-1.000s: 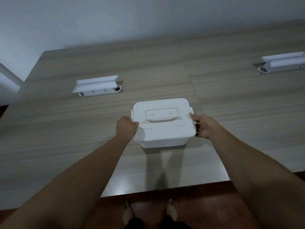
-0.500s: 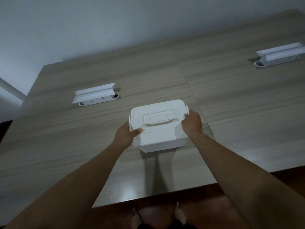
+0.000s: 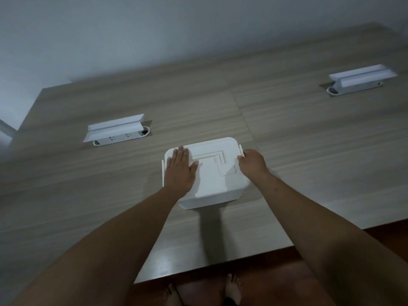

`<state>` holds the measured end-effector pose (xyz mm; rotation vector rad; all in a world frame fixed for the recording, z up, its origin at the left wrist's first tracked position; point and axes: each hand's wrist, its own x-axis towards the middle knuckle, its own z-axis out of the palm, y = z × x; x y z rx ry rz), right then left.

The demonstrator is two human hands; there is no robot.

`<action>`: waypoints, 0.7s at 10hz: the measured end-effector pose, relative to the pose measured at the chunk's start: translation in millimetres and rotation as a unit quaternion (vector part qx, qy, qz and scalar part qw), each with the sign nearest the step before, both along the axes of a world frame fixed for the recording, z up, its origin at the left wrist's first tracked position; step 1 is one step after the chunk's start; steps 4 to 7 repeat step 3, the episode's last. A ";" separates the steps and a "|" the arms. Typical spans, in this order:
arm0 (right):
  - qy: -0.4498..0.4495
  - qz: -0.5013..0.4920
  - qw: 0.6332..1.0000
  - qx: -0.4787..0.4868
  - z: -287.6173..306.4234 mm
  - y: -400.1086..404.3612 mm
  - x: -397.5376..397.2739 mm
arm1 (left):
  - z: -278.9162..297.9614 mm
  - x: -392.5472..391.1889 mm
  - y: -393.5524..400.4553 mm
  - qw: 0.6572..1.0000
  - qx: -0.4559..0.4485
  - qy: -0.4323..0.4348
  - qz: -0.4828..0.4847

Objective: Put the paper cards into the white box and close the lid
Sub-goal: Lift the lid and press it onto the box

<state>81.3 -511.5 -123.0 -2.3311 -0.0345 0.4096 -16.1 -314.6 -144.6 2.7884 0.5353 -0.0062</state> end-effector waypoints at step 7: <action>-0.084 0.071 0.888 0.447 203.1 -45.9 -54.7 | -13.1 0.5 -7.6 0.999 0.037 -0.029 -0.005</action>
